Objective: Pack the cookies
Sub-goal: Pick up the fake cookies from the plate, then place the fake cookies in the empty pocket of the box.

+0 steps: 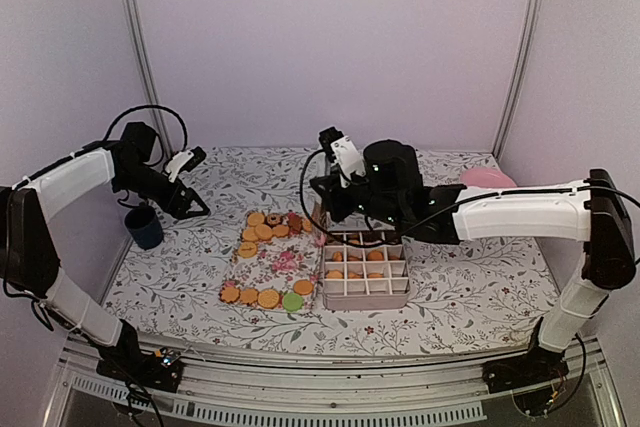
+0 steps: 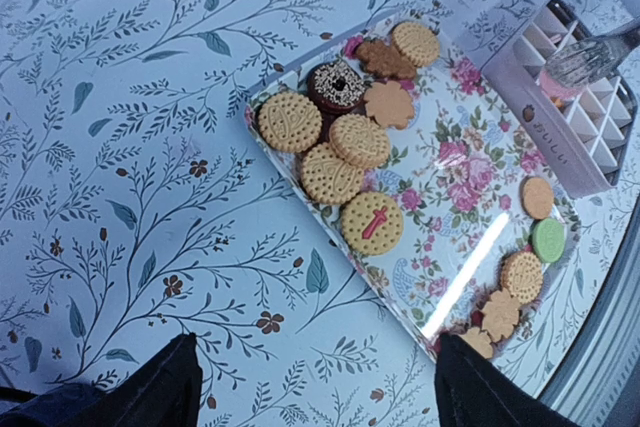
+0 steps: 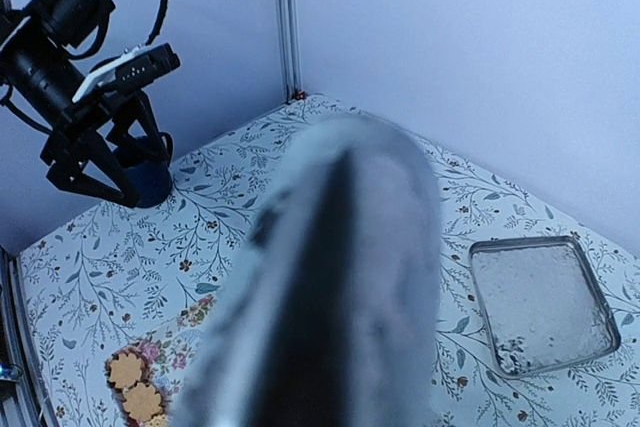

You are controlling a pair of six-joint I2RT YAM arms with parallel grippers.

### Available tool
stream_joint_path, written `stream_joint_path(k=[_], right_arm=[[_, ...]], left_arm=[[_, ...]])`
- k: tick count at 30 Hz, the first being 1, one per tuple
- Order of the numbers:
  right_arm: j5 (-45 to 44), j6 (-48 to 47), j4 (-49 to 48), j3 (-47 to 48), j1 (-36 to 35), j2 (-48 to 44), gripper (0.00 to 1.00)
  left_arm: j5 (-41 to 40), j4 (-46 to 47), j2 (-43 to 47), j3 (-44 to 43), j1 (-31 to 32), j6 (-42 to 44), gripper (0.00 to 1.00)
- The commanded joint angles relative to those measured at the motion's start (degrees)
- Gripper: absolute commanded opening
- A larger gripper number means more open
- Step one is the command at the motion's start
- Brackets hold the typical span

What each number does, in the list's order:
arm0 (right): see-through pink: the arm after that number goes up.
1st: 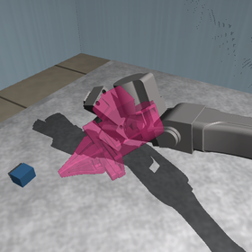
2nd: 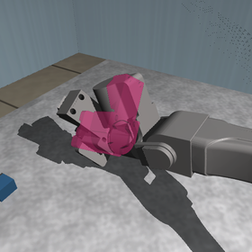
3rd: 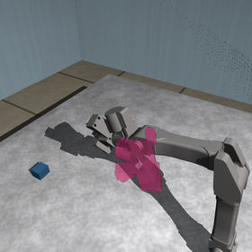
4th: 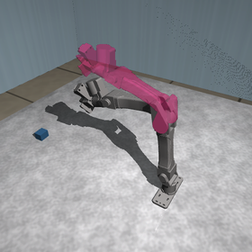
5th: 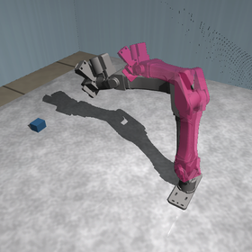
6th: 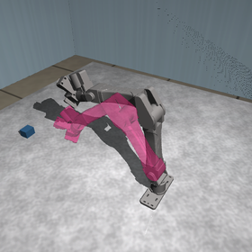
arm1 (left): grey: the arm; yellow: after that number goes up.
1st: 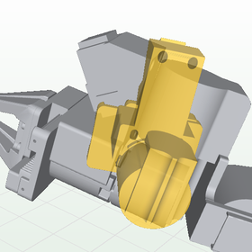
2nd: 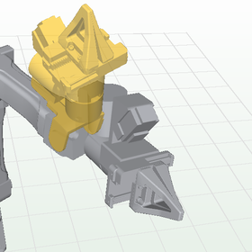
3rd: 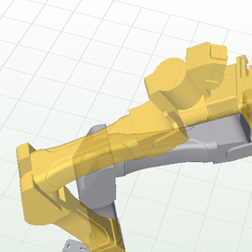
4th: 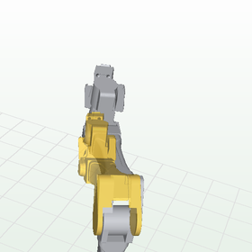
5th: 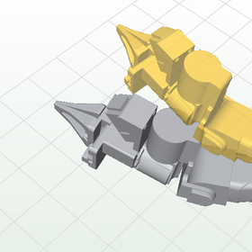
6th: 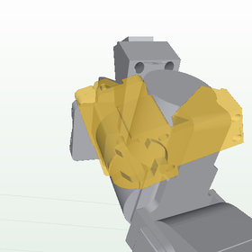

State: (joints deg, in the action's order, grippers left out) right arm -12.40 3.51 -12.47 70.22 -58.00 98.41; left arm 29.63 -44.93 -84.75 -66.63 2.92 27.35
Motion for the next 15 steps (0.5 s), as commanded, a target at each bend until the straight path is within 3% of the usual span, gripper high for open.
stream_joint_path(k=[1,15], right_arm=[[-1.41,1.61,0.38,-4.54,0.92,-9.46,0.0],[-8.31,2.64,17.06,-22.65,2.67,-35.73,0.0]], left_arm=[[1.22,-0.75,-0.08,-1.7,-0.41,-0.02,0.8],[2.38,-0.91,-1.11,-2.1,-0.27,-0.28,0.8]])
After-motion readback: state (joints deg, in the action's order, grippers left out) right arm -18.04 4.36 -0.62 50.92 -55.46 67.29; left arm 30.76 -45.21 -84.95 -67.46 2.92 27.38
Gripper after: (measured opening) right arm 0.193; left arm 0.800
